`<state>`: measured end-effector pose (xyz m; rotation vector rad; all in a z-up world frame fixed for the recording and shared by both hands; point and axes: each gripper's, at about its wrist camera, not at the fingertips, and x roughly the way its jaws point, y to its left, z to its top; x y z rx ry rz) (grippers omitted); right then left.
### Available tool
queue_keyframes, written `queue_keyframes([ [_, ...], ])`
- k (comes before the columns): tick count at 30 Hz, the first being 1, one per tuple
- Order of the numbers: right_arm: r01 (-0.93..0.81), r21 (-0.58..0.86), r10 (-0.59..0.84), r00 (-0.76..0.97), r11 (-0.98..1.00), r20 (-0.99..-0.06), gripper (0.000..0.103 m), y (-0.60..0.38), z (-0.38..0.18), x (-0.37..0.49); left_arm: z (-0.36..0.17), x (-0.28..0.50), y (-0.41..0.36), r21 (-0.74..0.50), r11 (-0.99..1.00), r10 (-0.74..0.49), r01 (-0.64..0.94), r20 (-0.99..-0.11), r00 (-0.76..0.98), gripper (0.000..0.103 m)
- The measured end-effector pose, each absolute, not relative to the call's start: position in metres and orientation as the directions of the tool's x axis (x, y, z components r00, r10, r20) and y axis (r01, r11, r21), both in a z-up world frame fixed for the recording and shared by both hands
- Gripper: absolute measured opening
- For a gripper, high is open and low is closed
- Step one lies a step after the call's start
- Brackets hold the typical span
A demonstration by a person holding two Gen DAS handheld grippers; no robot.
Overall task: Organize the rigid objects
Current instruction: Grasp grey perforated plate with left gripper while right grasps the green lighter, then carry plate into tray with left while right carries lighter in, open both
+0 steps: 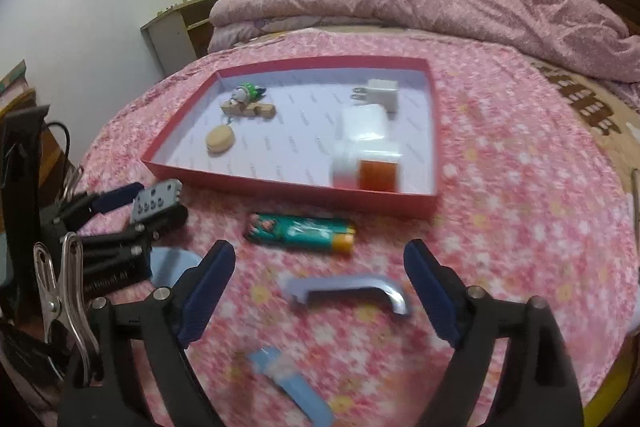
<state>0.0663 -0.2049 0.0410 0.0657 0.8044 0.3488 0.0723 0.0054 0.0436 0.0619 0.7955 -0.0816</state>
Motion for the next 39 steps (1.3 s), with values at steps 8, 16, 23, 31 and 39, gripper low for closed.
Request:
queue_keyframes([
  [8, -0.239, 0.134, 0.256, 0.615, 0.962, -0.746, 0.088, -0.171, 0.023, 0.085, 0.039, 0.069, 0.030, -0.008, 0.998, -0.047, 0.060, -0.718, 0.694, 0.076],
  [16, -0.163, 0.080, 0.168, 0.641, 0.983, -0.749, 0.089, -0.159, 0.013, 0.091, 0.036, 0.070, 0.041, -0.039, 0.998, -0.059, 0.045, -0.719, 0.692, 0.076],
  [23, -0.191, 0.046, 0.163, 0.661, 0.981, -0.732, 0.083, -0.161, 0.012, 0.081, 0.039, 0.067, 0.033, -0.051, 0.997, -0.081, 0.065, -0.730, 0.679, 0.076],
  [31, -0.235, 0.159, 0.276, 0.636, 0.959, -0.721, 0.083, -0.175, 0.016, 0.073, 0.051, 0.068, 0.029, -0.042, 0.996, -0.081, 0.072, -0.711, 0.699, 0.076],
  [39, -0.267, 0.215, 0.339, 0.631, 0.939, -0.697, 0.083, -0.179, 0.028, 0.059, 0.067, 0.077, 0.028, -0.064, 0.994, -0.107, 0.087, -0.697, 0.709, 0.076],
])
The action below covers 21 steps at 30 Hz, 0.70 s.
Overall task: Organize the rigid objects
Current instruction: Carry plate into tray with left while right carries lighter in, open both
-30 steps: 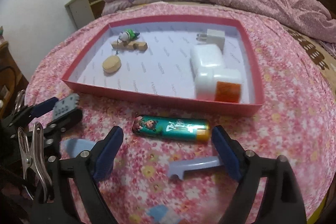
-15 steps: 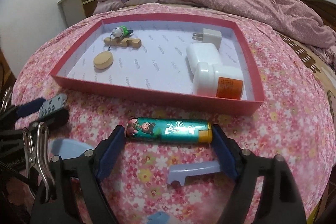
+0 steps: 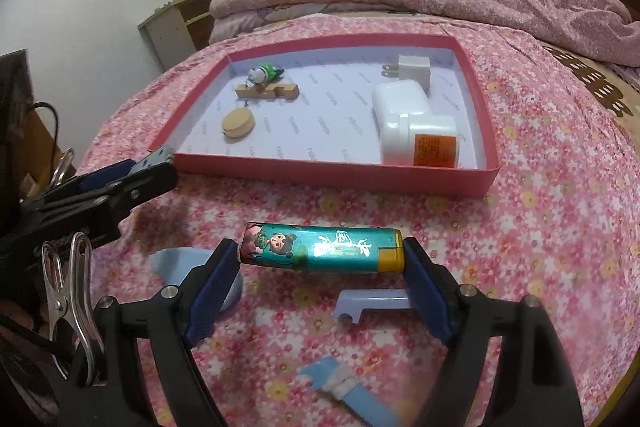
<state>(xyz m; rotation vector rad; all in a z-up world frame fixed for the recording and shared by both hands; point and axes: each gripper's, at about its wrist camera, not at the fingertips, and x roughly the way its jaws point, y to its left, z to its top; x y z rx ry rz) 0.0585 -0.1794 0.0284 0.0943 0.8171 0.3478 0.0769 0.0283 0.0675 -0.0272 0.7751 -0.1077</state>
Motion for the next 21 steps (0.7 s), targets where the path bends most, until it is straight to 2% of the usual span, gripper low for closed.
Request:
queue_keyframes([
  [21, -0.243, 0.201, 0.315, 0.697, 0.949, -0.644, 0.083, -0.203, 0.069, 0.093, 0.094, 0.137, 0.007, -0.061, 0.984, -0.161, 0.165, -0.683, 0.712, 0.076],
])
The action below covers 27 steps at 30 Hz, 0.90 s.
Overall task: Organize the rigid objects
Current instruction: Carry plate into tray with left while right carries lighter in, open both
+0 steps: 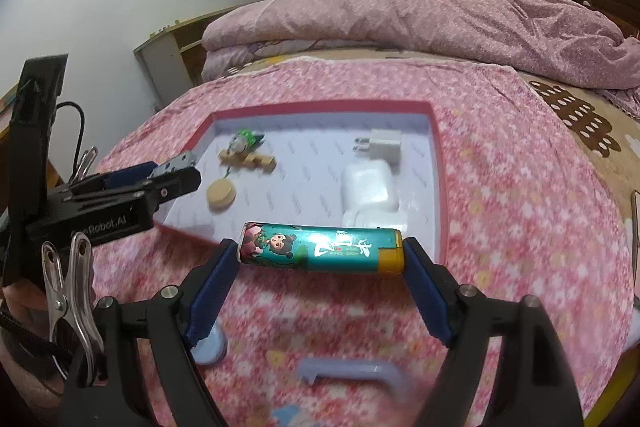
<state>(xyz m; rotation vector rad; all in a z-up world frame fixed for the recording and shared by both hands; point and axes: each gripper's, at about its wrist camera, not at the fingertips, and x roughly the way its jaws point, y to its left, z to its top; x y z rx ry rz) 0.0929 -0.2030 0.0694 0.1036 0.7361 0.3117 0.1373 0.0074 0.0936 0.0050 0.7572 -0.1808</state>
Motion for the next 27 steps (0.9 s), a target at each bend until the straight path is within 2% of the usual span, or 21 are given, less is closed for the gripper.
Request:
queue_keyframes([
  [17, -0.221, 0.234, 0.322, 0.654, 0.947, -0.685, 0.083, -0.201, 0.066, 0.170, 0.068, 0.195, 0.004, -0.088, 0.984, -0.171, 0.158, -0.735, 0.656, 0.076],
  [27, -0.208, 0.222, 0.304, 0.634, 0.953, -0.711, 0.083, -0.197, 0.054, 0.190, 0.060, 0.209, -0.001, -0.039, 0.986, -0.139, 0.163, -0.733, 0.666, 0.076],
])
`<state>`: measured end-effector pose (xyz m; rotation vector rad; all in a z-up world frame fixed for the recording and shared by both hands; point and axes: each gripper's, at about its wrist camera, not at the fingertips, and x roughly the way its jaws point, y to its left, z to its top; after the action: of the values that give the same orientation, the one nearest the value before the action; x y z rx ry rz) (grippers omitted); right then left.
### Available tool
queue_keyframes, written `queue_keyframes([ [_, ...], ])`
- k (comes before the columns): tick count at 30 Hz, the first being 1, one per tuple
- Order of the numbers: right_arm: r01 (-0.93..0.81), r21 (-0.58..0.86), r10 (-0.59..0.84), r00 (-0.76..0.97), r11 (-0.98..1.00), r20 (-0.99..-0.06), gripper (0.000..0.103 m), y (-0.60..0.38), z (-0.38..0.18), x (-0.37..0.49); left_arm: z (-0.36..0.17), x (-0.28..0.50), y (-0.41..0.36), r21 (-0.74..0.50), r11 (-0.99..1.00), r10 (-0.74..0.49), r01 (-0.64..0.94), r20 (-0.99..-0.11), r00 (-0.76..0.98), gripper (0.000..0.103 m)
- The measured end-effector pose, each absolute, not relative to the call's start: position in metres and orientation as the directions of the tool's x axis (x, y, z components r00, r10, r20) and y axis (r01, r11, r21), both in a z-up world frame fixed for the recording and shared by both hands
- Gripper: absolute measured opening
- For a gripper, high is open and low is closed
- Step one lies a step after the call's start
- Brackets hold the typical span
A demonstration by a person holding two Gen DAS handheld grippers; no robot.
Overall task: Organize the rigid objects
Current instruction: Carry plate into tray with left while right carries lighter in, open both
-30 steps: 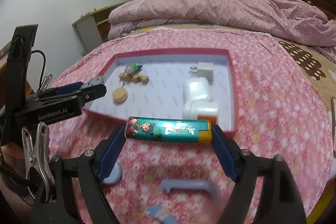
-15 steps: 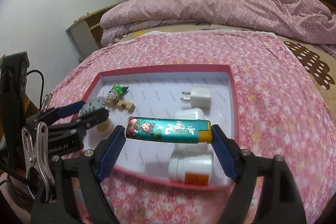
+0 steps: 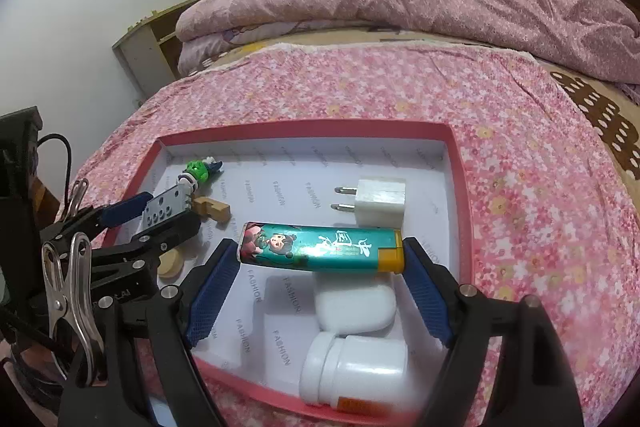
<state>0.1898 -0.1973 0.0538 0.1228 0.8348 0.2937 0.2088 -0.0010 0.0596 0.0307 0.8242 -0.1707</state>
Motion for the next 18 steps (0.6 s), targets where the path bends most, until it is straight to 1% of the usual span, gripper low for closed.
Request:
queue_keyframes([
  [6, -0.207, 0.186, 0.277, 0.644, 0.960, -0.713, 0.083, -0.196, 0.053, 0.197, 0.056, 0.212, 0.001, -0.058, 0.987, -0.145, 0.151, -0.727, 0.671, 0.077],
  [12, -0.219, 0.188, 0.287, 0.640, 0.957, -0.713, 0.083, -0.194, 0.054, 0.201, 0.057, 0.213, -0.003, -0.066, 0.986, -0.154, 0.156, -0.729, 0.666, 0.077],
  [18, -0.257, 0.170, 0.301, 0.653, 0.951, -0.695, 0.083, -0.190, 0.062, 0.190, 0.065, 0.207, -0.005, -0.065, 0.986, -0.155, 0.156, -0.714, 0.683, 0.077],
])
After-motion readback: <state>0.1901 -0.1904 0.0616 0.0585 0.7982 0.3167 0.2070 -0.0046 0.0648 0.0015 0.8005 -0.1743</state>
